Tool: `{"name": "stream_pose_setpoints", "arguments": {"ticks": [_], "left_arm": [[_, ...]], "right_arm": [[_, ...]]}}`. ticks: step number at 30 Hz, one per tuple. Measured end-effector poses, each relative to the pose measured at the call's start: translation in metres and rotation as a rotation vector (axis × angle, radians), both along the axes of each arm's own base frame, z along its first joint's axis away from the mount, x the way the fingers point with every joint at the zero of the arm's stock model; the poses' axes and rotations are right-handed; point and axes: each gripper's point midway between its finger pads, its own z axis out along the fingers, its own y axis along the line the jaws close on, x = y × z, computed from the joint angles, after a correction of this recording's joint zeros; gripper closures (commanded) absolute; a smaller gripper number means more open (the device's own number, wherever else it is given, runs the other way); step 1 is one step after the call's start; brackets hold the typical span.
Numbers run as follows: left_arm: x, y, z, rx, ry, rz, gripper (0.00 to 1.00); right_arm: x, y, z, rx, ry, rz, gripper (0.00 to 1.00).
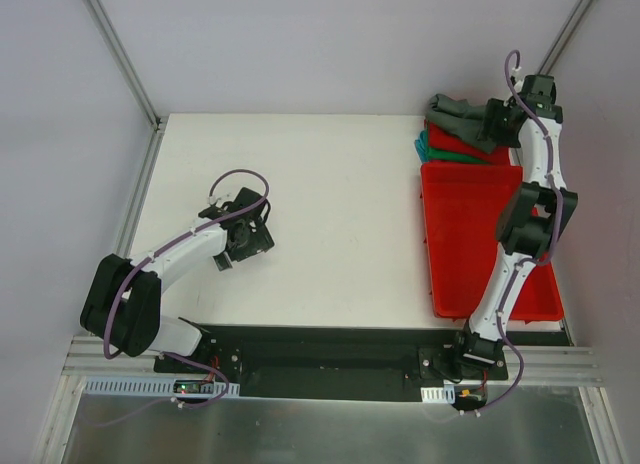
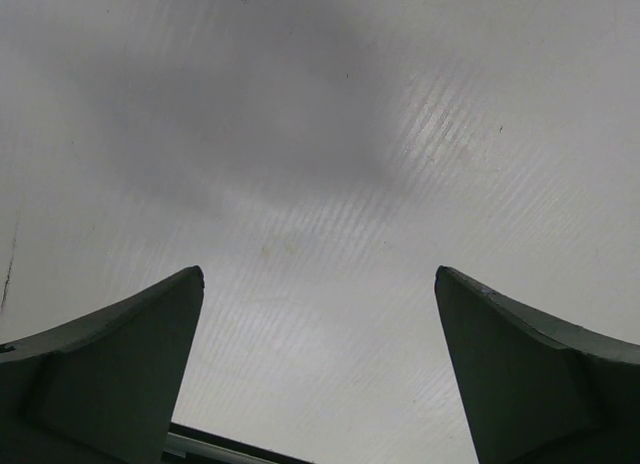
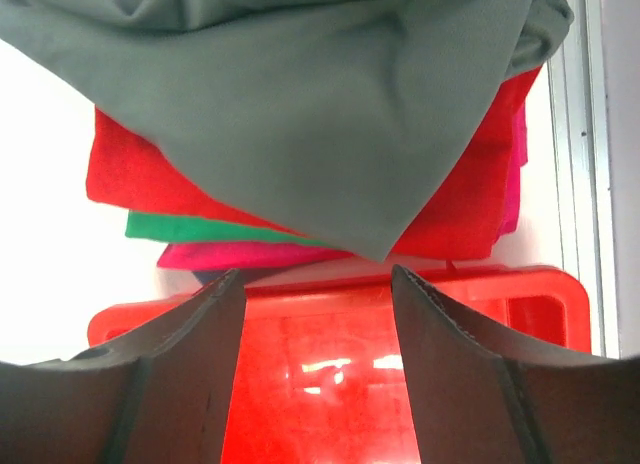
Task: Fold and stack the t-shirts
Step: Put the neatly folded tshirt into the corner of the board with the right arm, then smooth out wrinkles on the folded tshirt
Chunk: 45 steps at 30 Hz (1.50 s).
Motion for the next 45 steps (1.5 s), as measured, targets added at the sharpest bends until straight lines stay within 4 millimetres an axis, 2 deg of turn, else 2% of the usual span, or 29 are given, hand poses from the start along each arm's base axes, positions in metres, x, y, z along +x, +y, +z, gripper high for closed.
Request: {"name": "stream_pose_setpoints", "arguments": {"ticks": [6,15,18,20,23,26,33,45], "left_arm": [[0.001,0.000,0.000,0.000,-0.002,-0.005,0.01],[0.002,-0.001,-0.003,0.006,0.004,-0.014,0.01],[0.003,-0.001,-0.003,0.005,-0.001,-0.015,0.01],[0.004,-0.001,-0.002,0.003,-0.002,-0.016,0.01],[0.004,-0.002,-0.002,0.002,-0.006,-0.015,0.01],[0.005,-0.002,-0.002,0.002,-0.006,-0.015,0.01],[0.007,-0.003,0.000,-0.001,-0.013,-0.016,0.01],[0.010,-0.005,0.000,0.001,-0.008,-0.017,0.01]], "right_arm": [[0.012,-0.010,-0.022,-0.042,0.033,0.012,0.40],[0.017,-0.015,-0.041,-0.073,0.061,0.031,0.42],[0.019,-0.016,-0.047,-0.074,0.065,0.034,0.50],[0.023,-0.017,-0.049,-0.074,0.061,0.034,0.65],[0.030,-0.019,-0.049,-0.083,0.040,0.030,0.79],[0.033,-0.021,-0.048,-0.094,0.031,0.028,0.86],[0.032,-0.035,-0.046,-0.178,0.040,0.011,0.93],[0.025,-0.065,-0.033,-0.205,0.016,0.011,0.91]]}}
